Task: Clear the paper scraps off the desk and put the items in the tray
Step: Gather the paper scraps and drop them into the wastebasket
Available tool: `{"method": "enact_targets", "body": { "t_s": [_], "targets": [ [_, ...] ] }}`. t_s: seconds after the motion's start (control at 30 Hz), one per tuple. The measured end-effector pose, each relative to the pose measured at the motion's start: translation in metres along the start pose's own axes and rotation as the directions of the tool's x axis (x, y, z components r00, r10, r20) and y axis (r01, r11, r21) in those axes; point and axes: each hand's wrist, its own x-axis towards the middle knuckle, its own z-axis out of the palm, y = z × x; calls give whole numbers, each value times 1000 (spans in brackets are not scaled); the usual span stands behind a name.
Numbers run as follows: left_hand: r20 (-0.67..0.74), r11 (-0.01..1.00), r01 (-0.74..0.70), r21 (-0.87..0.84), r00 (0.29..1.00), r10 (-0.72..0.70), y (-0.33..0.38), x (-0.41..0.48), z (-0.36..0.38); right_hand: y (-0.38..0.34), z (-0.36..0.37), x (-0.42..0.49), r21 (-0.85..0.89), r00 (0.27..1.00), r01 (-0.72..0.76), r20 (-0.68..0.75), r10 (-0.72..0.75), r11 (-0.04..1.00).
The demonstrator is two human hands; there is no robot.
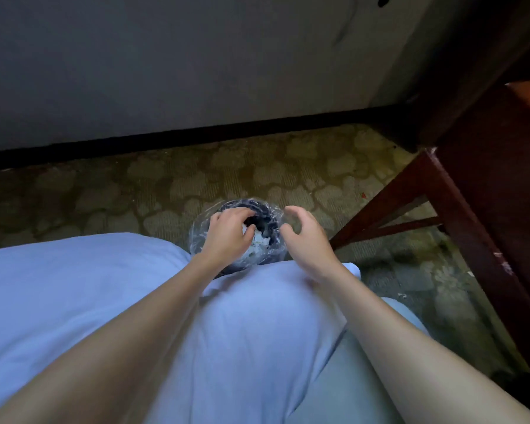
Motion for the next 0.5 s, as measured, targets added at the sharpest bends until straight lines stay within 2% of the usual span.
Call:
{"method": "enact_targets", "body": {
  "t_s": [0.23,0.5],
  "targets": [
    [-66,981,-193,-19,979,191,75,-19,-57,-39,-68,-59,-74,984,150,-82,-156,986],
    [-136,903,-430,-9,895,425,178,-34,-97,-60,-155,-133,-206,923,256,-237,-302,944]
  ]
}}
